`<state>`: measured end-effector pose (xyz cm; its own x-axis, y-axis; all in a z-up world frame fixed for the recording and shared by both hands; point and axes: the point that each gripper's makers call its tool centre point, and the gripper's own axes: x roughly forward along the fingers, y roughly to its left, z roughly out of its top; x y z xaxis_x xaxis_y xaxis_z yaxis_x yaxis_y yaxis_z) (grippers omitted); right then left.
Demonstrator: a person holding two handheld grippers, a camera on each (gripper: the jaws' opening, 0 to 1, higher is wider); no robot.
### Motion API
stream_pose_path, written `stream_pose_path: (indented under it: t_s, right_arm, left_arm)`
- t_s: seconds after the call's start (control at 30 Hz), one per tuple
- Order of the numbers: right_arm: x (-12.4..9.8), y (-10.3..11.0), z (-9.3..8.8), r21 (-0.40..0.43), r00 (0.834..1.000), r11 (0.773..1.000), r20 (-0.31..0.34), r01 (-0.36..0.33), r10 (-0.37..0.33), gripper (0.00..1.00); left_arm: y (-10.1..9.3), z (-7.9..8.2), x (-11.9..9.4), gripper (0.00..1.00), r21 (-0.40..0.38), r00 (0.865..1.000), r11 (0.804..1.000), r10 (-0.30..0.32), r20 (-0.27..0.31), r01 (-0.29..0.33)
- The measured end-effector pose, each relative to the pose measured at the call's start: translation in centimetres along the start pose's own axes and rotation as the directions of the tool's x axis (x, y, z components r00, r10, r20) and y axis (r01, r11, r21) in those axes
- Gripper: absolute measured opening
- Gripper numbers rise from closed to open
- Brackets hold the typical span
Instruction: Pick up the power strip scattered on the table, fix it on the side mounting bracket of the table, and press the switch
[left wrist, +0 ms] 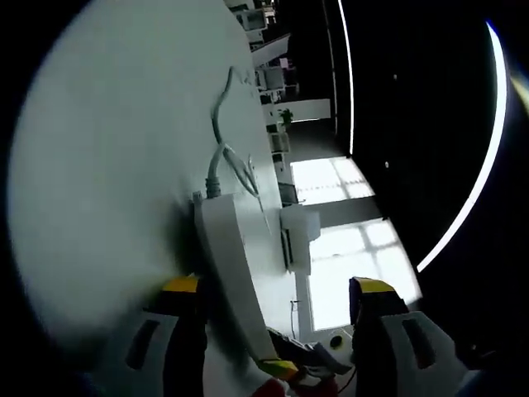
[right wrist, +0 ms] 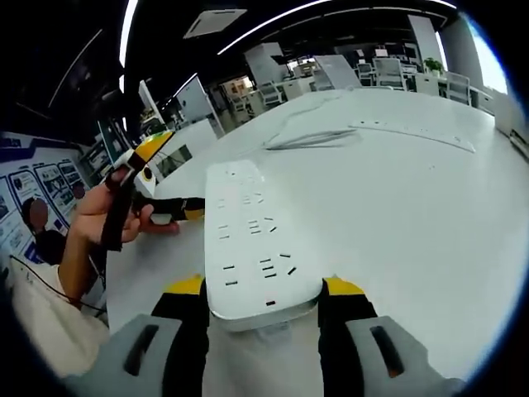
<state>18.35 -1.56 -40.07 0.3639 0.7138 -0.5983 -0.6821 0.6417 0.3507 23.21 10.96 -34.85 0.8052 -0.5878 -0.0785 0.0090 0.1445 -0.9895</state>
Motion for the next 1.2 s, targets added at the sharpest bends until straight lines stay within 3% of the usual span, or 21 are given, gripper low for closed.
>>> stream_pose_path:
  t_s: [0.7, 1.2]
  right_arm:
    - [0.0, 0.1, -0.1, -0.004, 1.000, 1.000, 0.006, 0.001, -0.001, 0.47]
    - [0.0, -0.5, 0.2, -0.002, 1.000, 1.000, 0.009, -0.001, 0.001, 0.47]
  left_arm:
    - [1.1, -0.2, 1.6, 0.74, -0.038, 0.999, 0.999, 0.026, 0.019, -0.025]
    - [0.7, -0.2, 2.1, 0.72, -0.107, 0.997, 0.994, -0.015, 0.080, 0.024]
